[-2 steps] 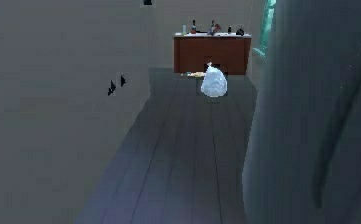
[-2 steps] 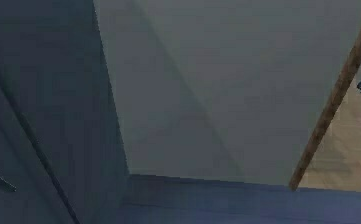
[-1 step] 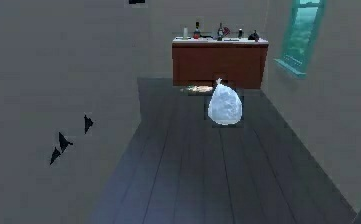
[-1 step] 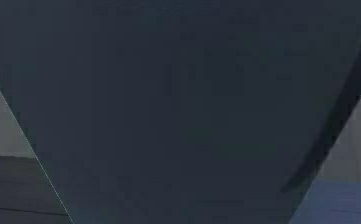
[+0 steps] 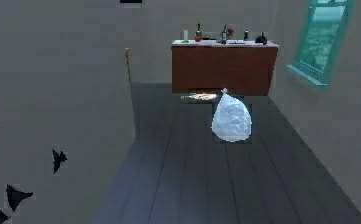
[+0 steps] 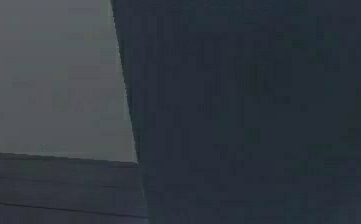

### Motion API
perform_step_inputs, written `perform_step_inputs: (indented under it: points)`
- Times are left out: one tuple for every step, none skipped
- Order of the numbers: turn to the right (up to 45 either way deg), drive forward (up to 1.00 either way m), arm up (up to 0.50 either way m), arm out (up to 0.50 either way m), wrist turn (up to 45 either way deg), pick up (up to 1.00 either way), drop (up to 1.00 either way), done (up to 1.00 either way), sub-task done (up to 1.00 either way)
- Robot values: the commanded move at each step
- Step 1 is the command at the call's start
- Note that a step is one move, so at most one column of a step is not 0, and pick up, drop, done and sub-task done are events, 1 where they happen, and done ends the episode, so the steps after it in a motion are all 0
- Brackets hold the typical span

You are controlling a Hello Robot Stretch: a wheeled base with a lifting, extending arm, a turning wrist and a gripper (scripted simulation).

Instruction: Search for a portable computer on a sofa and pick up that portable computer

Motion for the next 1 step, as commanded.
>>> perform_step_inputs:
  points:
    - [3.0, 0.00, 0.00, 0.00, 0.0, 0.00, 0.00, 0.00, 0.00]
